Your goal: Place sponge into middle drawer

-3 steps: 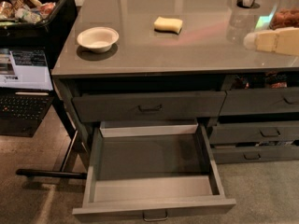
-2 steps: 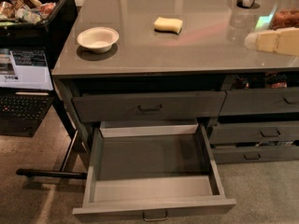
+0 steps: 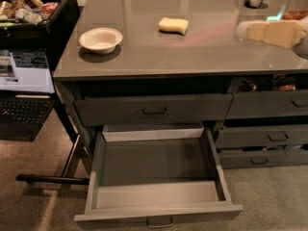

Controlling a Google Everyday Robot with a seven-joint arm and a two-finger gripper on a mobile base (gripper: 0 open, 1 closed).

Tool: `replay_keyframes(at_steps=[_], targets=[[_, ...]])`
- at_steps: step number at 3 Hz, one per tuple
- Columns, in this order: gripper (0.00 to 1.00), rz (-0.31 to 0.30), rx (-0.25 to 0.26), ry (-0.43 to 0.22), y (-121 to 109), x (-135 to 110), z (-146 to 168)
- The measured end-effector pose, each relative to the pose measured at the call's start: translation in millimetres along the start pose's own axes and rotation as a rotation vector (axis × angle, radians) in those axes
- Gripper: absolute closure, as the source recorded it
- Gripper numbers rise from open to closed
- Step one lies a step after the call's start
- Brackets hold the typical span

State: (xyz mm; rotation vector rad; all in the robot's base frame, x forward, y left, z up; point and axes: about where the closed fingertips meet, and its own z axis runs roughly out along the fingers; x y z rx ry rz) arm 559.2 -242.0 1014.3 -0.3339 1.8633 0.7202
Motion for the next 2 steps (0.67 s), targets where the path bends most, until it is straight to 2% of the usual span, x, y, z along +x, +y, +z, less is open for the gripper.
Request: replay_keyframes(at_steps=[1, 2], targets=[[0.0, -0.002, 0.007, -0.051, -20, -23, 44], [0.0, -0.04, -0.021, -0.063, -26, -48, 99]])
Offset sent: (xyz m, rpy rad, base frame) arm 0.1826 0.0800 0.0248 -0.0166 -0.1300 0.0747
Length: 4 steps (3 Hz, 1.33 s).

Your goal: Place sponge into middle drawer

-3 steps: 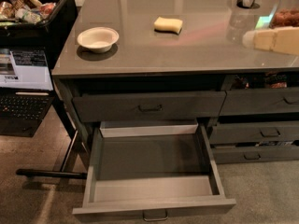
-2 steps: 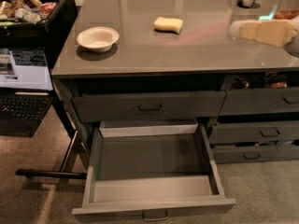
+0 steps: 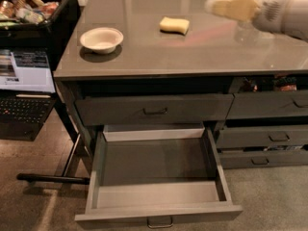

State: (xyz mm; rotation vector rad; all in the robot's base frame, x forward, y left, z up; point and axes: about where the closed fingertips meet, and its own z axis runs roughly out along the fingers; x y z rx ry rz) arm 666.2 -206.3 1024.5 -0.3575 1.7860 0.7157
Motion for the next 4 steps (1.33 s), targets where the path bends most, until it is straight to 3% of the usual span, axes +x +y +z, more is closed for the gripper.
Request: replay_keyframes(at_steps=[1, 2, 3, 4], targets=[[0.0, -0.074, -0.048, 0.006, 17, -26, 76], [0.0, -0.074, -0.048, 0.006, 17, -26, 76], [0.0, -0.103, 0.026, 0.027, 3, -24, 95], [0.0, -0.141, 0.104, 0.02, -37, -20, 121]])
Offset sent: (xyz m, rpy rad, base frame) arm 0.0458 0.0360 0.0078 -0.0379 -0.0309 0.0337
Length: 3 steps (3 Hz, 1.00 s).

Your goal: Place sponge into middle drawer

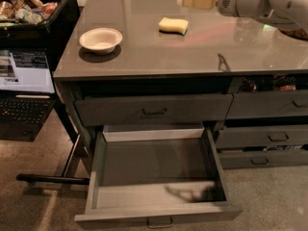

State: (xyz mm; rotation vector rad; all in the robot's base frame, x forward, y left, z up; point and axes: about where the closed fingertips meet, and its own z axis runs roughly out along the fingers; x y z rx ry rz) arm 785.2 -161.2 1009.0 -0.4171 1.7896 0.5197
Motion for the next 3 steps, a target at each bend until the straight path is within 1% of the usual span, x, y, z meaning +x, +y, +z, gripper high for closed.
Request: replay_keyframes(at_steps=[1, 2, 3], targets=[[0.0, 0.005, 0.086, -0.024, -47, 17, 31], [0.0, -0.001, 0.173, -0.089, -84, 19, 58], [0.0, -0.038, 0.215, -0.107, -111, 22, 86]])
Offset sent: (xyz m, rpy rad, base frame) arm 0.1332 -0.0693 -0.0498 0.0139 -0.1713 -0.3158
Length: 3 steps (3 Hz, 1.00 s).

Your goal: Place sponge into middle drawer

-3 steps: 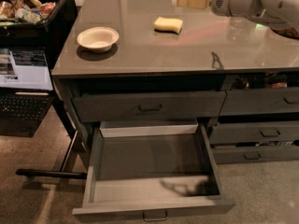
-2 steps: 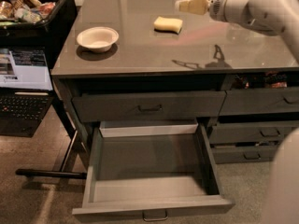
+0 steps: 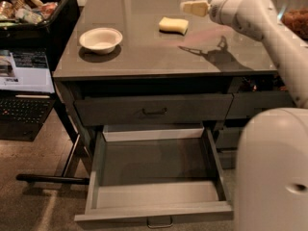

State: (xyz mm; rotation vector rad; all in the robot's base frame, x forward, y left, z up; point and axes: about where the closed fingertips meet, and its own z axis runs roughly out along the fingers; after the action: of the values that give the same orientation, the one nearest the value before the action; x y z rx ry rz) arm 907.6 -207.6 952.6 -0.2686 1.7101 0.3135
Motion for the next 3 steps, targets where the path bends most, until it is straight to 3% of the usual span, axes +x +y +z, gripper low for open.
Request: replay_keyframes(at_steps=[1, 3], targets=[[0.0, -0.064, -0.029, 0.022, -6, 5, 16], [0.0, -0.146, -0.235, 0.175, 24, 48, 18]])
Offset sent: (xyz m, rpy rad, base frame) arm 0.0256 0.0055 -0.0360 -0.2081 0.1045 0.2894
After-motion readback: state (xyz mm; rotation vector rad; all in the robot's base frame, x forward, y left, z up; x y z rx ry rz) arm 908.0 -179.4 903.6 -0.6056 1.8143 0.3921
